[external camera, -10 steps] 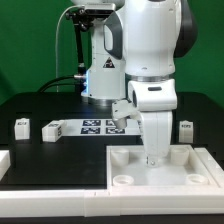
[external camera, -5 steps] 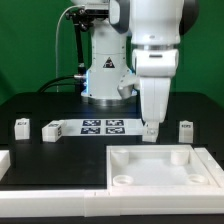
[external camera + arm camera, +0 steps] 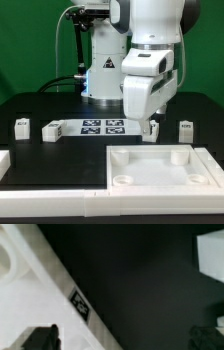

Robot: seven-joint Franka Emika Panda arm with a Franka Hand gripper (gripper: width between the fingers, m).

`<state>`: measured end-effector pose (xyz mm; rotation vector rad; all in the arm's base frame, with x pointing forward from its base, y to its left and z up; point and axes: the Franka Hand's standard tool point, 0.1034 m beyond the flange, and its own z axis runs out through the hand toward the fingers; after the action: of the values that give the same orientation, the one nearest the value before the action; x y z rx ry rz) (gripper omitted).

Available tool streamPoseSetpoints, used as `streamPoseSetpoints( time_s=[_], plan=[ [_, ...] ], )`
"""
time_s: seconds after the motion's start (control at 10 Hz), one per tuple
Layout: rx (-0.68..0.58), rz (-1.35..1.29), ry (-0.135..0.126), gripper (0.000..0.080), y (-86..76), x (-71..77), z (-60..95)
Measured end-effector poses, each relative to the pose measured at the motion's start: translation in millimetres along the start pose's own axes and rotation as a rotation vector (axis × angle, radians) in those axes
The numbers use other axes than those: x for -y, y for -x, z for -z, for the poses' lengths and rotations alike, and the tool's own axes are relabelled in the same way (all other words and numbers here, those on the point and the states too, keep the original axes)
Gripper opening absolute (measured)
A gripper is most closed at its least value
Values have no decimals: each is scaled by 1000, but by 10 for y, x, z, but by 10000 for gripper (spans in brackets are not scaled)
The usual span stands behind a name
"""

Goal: Assemble one leg

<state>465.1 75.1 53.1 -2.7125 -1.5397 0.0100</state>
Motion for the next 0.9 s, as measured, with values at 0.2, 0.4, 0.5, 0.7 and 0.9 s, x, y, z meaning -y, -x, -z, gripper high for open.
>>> streamPoseSetpoints(
  time_s=[0.2, 0.4, 0.5, 0.7, 0.9],
  plan=[
    [-11, -312, -22, 649, 30, 32, -9],
    [-9, -670, -45, 649, 18, 134, -12],
    [-3, -826, -56, 649, -2, 196, -27],
    [12, -1135, -76, 649, -100, 371, -47],
    [9, -1239, -86, 649, -220, 586, -77]
  ],
)
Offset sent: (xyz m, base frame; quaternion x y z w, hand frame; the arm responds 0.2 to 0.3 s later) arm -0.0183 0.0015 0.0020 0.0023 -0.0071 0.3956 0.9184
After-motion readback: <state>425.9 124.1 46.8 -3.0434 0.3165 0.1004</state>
